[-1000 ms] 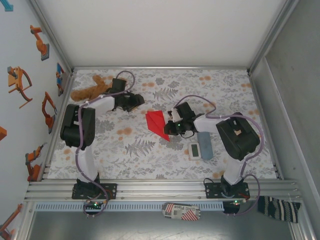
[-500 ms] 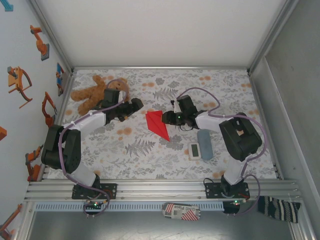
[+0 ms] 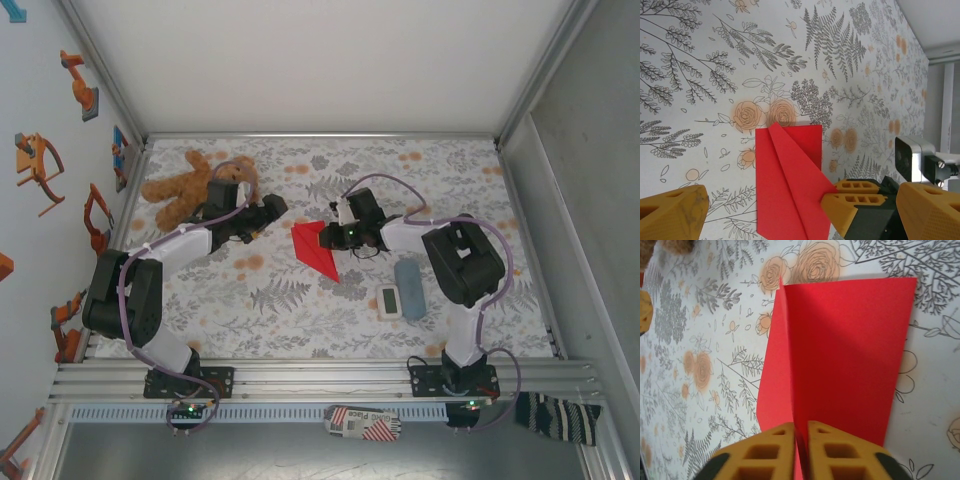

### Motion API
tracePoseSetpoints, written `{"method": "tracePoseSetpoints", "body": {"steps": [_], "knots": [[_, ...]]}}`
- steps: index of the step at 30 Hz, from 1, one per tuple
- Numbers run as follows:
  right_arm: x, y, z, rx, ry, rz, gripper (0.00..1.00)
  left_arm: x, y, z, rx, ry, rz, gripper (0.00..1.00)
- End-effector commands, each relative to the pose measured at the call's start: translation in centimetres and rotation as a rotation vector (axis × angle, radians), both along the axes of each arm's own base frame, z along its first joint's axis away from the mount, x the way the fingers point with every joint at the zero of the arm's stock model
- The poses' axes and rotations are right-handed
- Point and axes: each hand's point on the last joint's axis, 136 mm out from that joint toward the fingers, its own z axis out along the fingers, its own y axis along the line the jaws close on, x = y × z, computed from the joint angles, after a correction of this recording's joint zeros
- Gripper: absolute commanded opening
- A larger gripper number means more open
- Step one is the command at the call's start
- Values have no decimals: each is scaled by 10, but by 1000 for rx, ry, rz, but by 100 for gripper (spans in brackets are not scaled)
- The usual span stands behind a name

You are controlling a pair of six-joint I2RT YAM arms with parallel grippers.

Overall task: Fold a paper plane with a square sheet of paper (pick it up from the middle)
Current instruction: Pick up the paper from the center of the table, then turn over the paper at the center of the table.

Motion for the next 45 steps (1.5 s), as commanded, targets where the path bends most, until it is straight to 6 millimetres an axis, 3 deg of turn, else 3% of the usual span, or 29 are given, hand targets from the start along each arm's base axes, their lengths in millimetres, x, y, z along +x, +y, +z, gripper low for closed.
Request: {"method": "tracePoseSetpoints", "body": {"steps": [1,6,11,19,21,25,33,40,45], "knots": [[9,5,20,55,-61,17,5,-2,-4,17,-46,-36,-14,96],[19,2,79,198,-185,-26,0,-5,-10,37,-99,-85,-37,96],[26,-7,144,362,-266,-79,0,-15,-31,80,-189,-204,-114,96],[28,-15,213,558,-272,-126,0,-33,-66,143,-340,-375,-229,100],[27,-14,225,603,-264,-124,0,-35,-74,155,-383,-405,-254,96],[25,-13,242,673,-238,-122,0,-34,-84,166,-425,-428,-278,82],[23,-14,260,753,-231,-106,0,-34,-101,165,-446,-407,-315,55],[28,-18,266,834,-204,-109,0,-37,-108,174,-475,-439,-351,43],[29,-17,265,856,-183,-107,0,-39,-110,177,-490,-452,-367,39]]}}
